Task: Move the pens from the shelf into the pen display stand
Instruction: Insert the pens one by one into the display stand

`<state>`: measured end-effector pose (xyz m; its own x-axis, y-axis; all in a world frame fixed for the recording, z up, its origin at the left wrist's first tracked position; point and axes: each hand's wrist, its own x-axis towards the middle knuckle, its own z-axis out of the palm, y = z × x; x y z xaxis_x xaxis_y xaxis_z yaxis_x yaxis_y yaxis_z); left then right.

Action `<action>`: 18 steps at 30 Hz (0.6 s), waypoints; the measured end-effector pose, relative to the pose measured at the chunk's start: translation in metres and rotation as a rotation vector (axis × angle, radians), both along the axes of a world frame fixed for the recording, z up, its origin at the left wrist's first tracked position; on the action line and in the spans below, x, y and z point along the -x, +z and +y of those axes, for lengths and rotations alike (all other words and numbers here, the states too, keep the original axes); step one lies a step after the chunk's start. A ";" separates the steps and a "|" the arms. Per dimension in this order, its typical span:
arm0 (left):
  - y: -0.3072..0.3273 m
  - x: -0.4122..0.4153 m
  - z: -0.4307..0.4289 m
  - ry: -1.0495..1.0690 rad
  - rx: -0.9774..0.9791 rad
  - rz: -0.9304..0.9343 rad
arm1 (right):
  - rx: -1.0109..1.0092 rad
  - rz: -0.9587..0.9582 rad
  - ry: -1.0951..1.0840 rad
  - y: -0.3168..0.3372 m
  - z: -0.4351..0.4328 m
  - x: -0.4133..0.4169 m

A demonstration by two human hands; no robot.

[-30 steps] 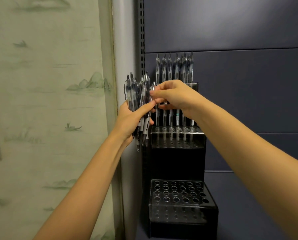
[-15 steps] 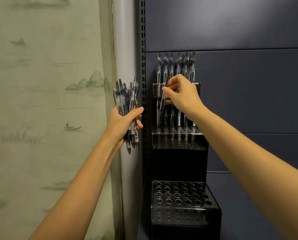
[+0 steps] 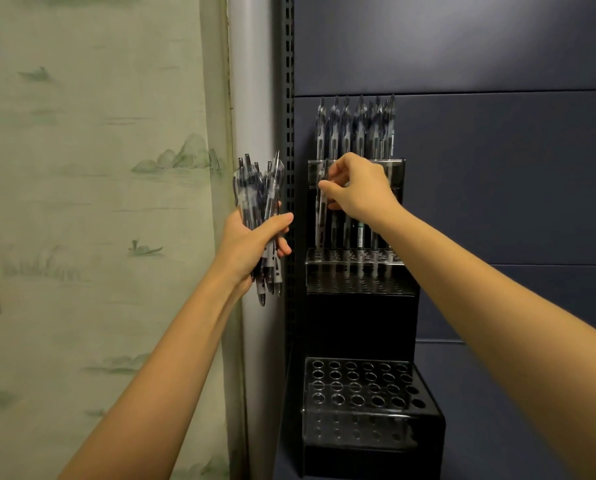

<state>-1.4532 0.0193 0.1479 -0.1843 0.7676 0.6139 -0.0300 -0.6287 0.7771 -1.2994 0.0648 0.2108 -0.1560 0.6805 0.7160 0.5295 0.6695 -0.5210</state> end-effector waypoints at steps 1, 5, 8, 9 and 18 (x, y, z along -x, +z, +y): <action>0.000 0.000 0.000 -0.001 0.002 -0.001 | 0.002 -0.012 -0.013 0.001 0.000 0.000; 0.000 -0.002 0.002 -0.008 -0.004 0.007 | 0.065 -0.120 -0.039 0.001 0.000 0.001; 0.001 -0.003 0.003 -0.012 -0.009 0.015 | 0.117 -0.196 -0.057 -0.015 0.004 0.004; 0.001 -0.003 0.003 -0.009 -0.009 0.014 | 0.108 -0.170 -0.058 -0.020 0.005 0.004; 0.000 -0.006 0.004 -0.006 0.010 0.030 | -0.020 -0.207 -0.153 -0.021 0.002 0.000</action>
<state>-1.4468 0.0230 0.1483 -0.1610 0.7751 0.6110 -0.0100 -0.6204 0.7843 -1.2996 0.0666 0.1897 -0.1965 0.6935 0.6932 0.7195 0.5823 -0.3786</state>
